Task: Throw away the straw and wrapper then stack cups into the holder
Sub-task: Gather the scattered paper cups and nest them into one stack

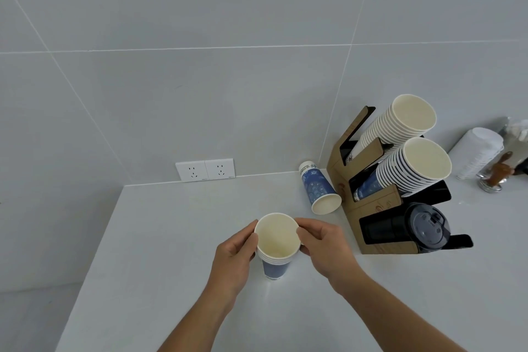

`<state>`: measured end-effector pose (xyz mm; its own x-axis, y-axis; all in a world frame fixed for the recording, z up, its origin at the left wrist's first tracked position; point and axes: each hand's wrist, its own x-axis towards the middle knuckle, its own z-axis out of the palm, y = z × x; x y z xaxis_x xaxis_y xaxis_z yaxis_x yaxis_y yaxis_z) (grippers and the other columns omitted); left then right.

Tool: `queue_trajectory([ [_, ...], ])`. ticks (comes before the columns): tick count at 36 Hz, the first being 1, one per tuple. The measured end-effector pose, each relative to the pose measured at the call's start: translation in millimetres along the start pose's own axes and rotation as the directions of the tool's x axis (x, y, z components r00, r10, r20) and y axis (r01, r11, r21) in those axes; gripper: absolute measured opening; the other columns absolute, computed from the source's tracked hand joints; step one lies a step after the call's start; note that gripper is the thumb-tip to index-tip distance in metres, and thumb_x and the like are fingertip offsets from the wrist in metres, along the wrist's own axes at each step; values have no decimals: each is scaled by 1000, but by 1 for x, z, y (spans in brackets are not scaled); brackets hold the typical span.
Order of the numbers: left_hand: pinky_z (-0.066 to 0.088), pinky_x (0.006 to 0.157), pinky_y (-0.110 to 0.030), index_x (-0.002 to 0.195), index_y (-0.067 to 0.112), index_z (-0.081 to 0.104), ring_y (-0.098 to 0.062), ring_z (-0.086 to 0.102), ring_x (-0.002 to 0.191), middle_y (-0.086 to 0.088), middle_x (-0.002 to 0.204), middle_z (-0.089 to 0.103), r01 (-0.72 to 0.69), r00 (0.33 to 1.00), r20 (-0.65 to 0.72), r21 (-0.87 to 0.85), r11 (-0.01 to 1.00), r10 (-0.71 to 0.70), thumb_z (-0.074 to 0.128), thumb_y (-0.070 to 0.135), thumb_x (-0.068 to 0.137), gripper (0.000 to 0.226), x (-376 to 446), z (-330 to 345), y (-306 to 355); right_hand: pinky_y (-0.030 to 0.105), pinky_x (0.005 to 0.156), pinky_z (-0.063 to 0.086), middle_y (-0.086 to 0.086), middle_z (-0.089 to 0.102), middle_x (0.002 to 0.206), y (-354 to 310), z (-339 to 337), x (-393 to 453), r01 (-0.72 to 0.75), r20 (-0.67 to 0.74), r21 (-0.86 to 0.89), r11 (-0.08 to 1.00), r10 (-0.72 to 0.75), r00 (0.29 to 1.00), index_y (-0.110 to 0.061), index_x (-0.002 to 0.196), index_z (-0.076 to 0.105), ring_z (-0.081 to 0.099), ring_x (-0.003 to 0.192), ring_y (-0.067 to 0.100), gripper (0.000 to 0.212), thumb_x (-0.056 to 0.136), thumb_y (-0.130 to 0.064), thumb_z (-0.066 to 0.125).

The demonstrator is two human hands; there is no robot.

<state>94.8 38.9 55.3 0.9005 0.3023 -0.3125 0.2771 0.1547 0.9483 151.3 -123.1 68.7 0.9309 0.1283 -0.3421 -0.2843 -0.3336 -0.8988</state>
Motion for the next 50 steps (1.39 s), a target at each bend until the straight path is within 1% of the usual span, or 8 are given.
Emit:
queue_trajectory([
  [7, 50, 102, -44, 116, 28, 71, -15, 63, 116, 9, 120, 71, 16, 999, 44, 45, 999, -18, 54, 16, 97, 28, 7, -6, -4, 28, 85, 58, -9, 77, 102, 5, -1, 2, -21, 28, 110, 994, 18, 999, -33, 97, 75, 69, 100, 16, 32, 97, -10, 53],
  [19, 55, 91, -39, 106, 18, 74, -20, 68, 105, 0, 108, 75, 112, 993, 37, 2, 994, -112, 54, 17, 96, 22, 27, -12, -2, 36, 95, 56, -4, 76, 101, 6, -7, 14, -98, 56, 172, 980, 89, 994, -35, 87, 77, 68, 100, 16, 33, 94, -11, 56],
  [25, 53, 85, -33, 108, 20, 71, -22, 67, 105, -6, 110, 73, 166, 984, 66, 42, 985, -168, 47, 26, 100, 26, 62, -12, 2, 34, 99, 51, -10, 70, 110, 9, -29, 47, -141, -65, 164, 976, 154, 986, -29, 110, 72, 64, 104, 14, 22, 93, -20, 62],
  [31, 52, 86, -32, 109, 17, 71, -23, 67, 107, -7, 112, 72, 212, 970, 102, 95, 973, -222, 49, 27, 99, 26, 105, -4, 10, 30, 97, 49, -3, 66, 123, 7, -42, 84, -123, -160, -3, 992, 121, 980, -20, 127, 65, 61, 109, 14, 36, 92, -26, 63],
  [36, 52, 94, -36, 109, 18, 68, -22, 67, 106, -7, 114, 70, 280, 931, 202, 138, 950, -304, 51, 25, 98, 21, 138, 20, 10, 31, 101, 43, 5, 51, 144, 3, -47, 111, -111, -157, -240, 965, 74, 985, -20, 140, 51, 51, 127, 21, 47, 94, -25, 55],
  [41, 52, 91, -32, 116, 14, 65, -22, 67, 105, -9, 115, 69, 290, 896, 279, 217, 932, -344, 57, 24, 95, 25, 166, 47, 7, 27, 94, 42, 9, 51, 142, 1, -50, 137, -111, -191, -376, 920, 40, 981, -13, 144, 45, 53, 123, 24, 52, 93, -21, 54],
  [47, 49, 94, -34, 94, 24, 63, -20, 65, 97, -5, 101, 67, 293, 860, 333, 300, 908, -387, 59, 25, 94, 4, 186, 74, 2, 33, 90, 50, 11, 62, 129, 3, -54, 164, -148, -192, -470, 870, 63, 979, -13, 133, 53, 60, 111, 28, 42, 92, -21, 53],
  [50, 48, 90, -32, 86, 24, 61, -22, 60, 94, -5, 97, 63, 329, 828, 363, 301, 895, -427, 57, 22, 95, 10, 191, 84, 0, 34, 92, 48, 10, 59, 135, 6, -54, 173, -180, -188, -500, 847, 97, 977, -16, 142, 47, 58, 118, 29, 51, 92, -23, 53],
])
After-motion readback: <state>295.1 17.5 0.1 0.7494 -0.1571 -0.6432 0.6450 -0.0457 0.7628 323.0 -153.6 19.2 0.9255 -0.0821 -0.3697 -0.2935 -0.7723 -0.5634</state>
